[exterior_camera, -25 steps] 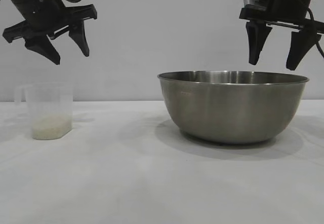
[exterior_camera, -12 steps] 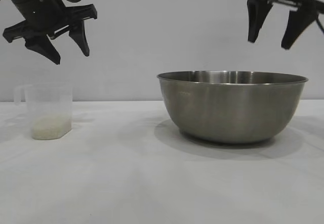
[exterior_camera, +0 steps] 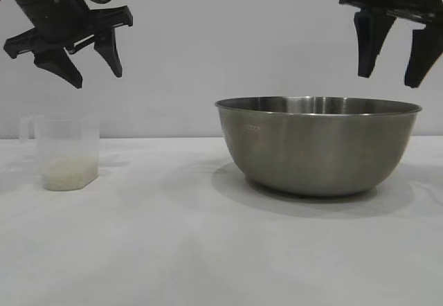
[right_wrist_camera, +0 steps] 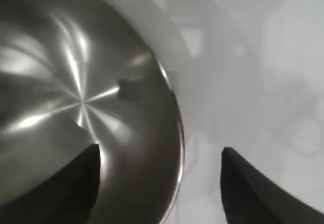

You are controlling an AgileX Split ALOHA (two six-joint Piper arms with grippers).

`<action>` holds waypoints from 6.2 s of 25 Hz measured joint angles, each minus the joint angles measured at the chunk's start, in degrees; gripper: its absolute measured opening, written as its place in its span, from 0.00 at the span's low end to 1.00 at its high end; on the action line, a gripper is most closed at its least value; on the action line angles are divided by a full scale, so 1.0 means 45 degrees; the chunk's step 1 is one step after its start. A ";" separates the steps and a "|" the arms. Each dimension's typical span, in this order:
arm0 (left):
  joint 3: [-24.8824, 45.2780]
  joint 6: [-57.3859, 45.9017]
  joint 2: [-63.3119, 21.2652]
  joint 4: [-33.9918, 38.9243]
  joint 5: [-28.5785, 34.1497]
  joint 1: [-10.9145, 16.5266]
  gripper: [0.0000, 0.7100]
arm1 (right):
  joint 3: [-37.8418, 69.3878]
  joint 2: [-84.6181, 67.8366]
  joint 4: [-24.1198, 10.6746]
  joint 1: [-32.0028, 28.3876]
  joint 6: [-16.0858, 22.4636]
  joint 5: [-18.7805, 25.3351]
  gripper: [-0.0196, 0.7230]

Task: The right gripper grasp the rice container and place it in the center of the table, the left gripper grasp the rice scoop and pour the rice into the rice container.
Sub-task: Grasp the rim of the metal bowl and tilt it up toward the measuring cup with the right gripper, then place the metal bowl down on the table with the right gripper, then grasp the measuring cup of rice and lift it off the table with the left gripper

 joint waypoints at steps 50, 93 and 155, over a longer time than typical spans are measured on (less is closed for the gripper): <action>0.0000 0.0000 0.0000 0.0000 0.0104 0.0000 0.65 | -0.0073 0.1932 0.3383 0.1795 -0.1444 -0.0360 0.64; 0.0000 0.0000 0.0000 0.0301 0.0504 0.0000 0.65 | 0.9393 -1.2095 -0.0323 -0.3169 -0.0966 -0.0006 0.76; -0.0021 0.0000 -0.0022 0.1232 0.0896 0.0000 0.65 | 1.5025 -2.6126 -0.2677 0.0417 0.1241 -0.1104 0.76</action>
